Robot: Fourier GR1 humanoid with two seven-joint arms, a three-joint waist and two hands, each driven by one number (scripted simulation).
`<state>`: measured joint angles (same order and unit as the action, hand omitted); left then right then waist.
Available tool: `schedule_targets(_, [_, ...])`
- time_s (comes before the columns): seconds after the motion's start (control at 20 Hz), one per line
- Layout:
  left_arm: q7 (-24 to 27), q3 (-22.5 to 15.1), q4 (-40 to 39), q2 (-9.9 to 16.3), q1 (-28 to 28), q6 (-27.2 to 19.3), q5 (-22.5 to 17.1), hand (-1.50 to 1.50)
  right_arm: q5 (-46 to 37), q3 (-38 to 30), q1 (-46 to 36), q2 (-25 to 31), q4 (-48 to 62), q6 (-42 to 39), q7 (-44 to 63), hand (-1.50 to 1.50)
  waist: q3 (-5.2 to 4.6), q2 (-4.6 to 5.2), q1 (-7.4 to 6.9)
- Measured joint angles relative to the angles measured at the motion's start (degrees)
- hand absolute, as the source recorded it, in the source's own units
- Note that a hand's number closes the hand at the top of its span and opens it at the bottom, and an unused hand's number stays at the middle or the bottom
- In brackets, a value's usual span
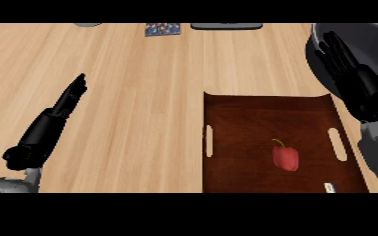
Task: Pick the bell pepper from the tray and place it in the pot
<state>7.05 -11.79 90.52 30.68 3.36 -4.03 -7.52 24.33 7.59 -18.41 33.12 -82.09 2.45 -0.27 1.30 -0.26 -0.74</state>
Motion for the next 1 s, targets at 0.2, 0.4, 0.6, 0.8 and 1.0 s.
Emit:
schedule_targets(0.2, [-4.1,-0.7,-1.9,-2.2,0.1,0.1,-1.0,0.00,-6.6,4.9,4.6,-1.7,-4.2,4.4,0.7,1.50,-0.86,0.08,1.11])
schedule_targets(0.4, [-8.0,-2.4,-5.1,-5.8,-1.7,0.0,-3.3,0.00,-18.8,7.9,7.9,1.8,-4.5,12.0,-0.3,-1.50,-1.64,-0.01,3.42])
schedule_targets(0.6, [-10.0,-2.6,-6.9,-8.0,-3.2,0.1,-5.6,0.00,-27.7,7.0,11.2,-2.2,-8.1,26.3,-8.8,-1.50,-1.40,-0.52,5.15])
schedule_targets(0.8, [-11.9,-3.1,-7.8,-9.2,-2.5,0.5,-6.4,0.00,-33.9,10.2,19.0,-8.7,-15.6,37.3,-18.2,-1.50,-1.31,-0.51,4.96])
schedule_targets(1.0, [-13.4,-3.3,-9.2,-10.3,-0.5,1.3,-6.6,0.00,-43.3,16.0,29.2,-9.3,-24.8,42.6,-14.4,-1.50,-1.43,-0.27,3.76])
